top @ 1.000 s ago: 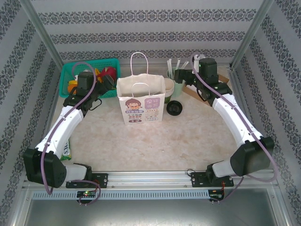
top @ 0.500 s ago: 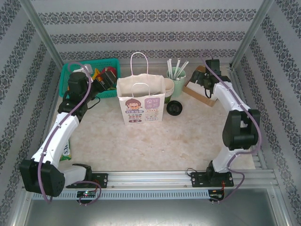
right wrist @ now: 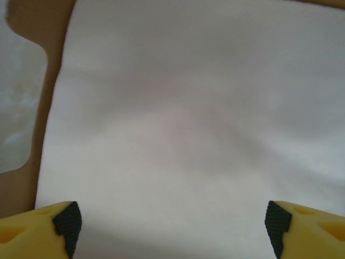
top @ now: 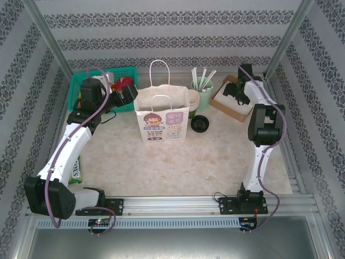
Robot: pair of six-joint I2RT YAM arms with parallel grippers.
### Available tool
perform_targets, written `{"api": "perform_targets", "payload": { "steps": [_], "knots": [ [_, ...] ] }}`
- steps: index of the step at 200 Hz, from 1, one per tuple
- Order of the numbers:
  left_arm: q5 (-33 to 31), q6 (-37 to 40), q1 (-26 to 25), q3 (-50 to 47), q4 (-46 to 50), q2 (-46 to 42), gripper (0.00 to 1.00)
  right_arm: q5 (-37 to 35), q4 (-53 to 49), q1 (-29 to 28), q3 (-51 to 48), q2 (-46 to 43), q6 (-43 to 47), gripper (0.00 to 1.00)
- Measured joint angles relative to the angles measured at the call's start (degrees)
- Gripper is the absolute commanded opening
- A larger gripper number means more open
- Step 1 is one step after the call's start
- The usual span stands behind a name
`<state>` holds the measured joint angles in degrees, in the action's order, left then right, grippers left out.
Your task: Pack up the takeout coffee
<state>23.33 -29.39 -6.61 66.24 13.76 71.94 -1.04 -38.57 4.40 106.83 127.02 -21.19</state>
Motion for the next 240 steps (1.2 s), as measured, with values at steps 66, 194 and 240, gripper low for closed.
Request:
{"api": "perform_targets", "payload": {
  "steps": [66,194,240],
  "knots": [
    [-1.1,0.0,0.0,0.0,0.0,-0.1,1.0,0.3,-7.8,0.0,12.7,9.8,0.2,0.68],
    [-1.5,0.0,0.0,0.0,-0.1,-0.1,1.0,-0.7,-10.3,-0.2,11.7,9.7,0.9,0.24],
    [-1.5,0.0,0.0,0.0,-0.1,-0.1,1.0,-1.1,-10.2,-0.2,10.0,6.6,1.8,0.13]
  ]
}}
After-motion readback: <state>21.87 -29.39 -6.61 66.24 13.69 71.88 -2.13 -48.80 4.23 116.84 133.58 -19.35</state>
